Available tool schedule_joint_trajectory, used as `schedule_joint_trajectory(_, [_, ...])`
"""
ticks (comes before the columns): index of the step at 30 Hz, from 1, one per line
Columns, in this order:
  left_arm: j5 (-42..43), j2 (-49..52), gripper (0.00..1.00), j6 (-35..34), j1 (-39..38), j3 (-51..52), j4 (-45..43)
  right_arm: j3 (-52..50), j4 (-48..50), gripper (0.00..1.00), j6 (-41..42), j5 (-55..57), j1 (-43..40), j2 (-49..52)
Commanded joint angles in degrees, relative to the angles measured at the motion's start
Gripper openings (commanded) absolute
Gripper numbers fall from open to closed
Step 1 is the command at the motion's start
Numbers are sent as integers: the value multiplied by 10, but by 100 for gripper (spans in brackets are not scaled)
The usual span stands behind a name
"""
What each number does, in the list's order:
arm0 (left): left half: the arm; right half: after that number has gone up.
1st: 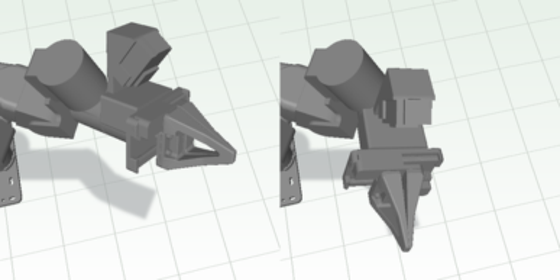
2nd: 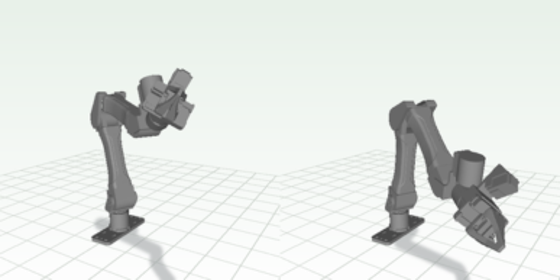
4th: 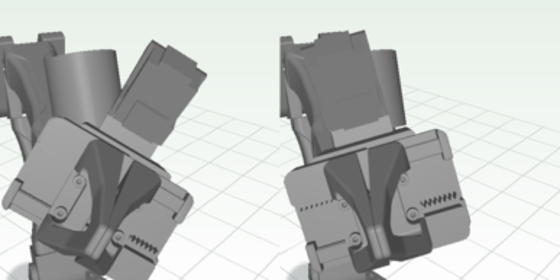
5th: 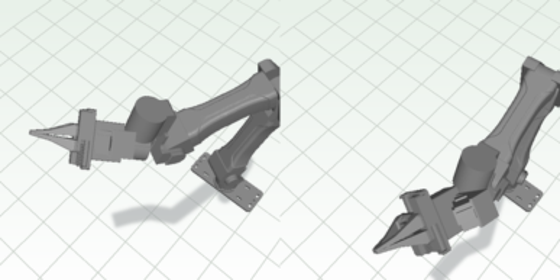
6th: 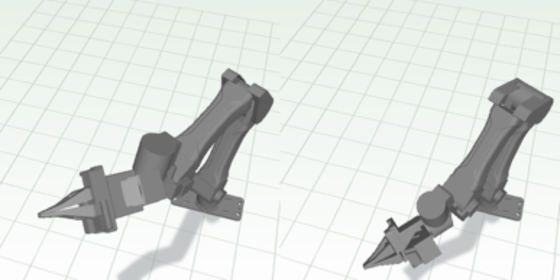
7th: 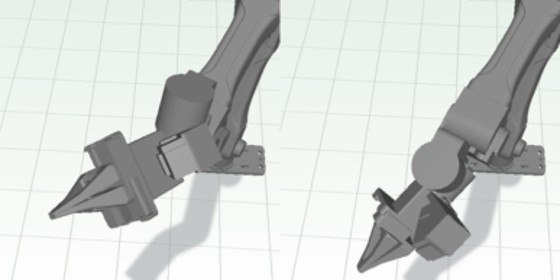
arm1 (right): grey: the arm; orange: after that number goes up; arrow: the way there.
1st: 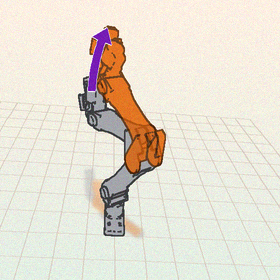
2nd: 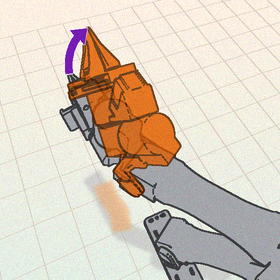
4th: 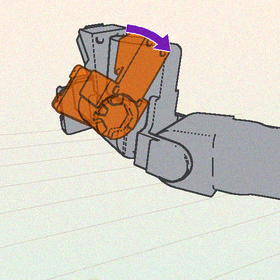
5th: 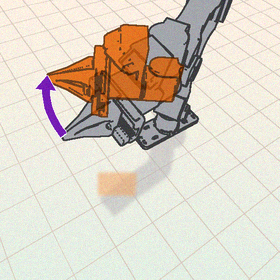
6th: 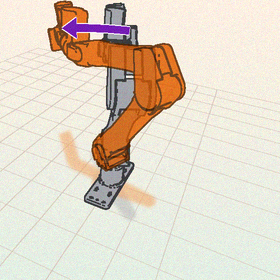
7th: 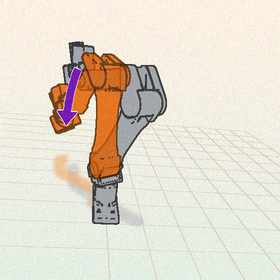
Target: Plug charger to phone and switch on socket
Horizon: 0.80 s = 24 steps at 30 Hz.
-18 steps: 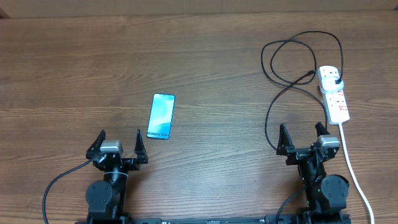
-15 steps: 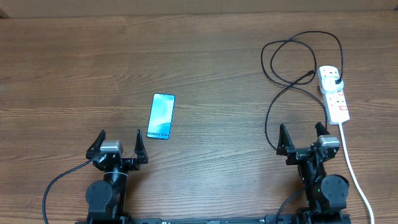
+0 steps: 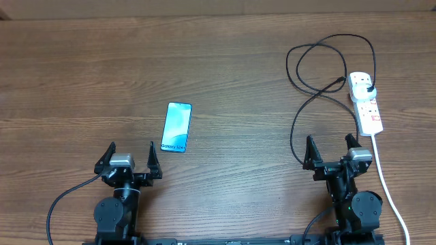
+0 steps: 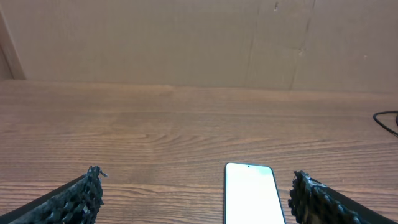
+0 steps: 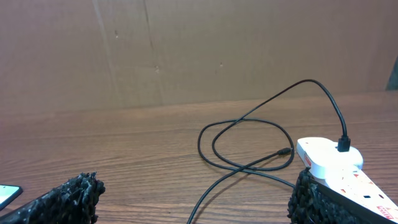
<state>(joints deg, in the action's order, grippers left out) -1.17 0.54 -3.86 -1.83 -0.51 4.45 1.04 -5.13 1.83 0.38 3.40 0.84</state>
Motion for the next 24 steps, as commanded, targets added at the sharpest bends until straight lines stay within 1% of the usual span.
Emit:
schedule_joint_trajectory(1, [-7,-2,100,13,3,2,-2,-6,4,100,-2,-1,-3,-5])
schedule_joint_trajectory(21, [-7,-2,100,12,3,2,-2,-6,4,100,-2,-1,-3,-5])
schedule_joint_trajectory(24, [8,-2,100,11,3,2,-1,-6,4,100,-2,-1,-3,-5])
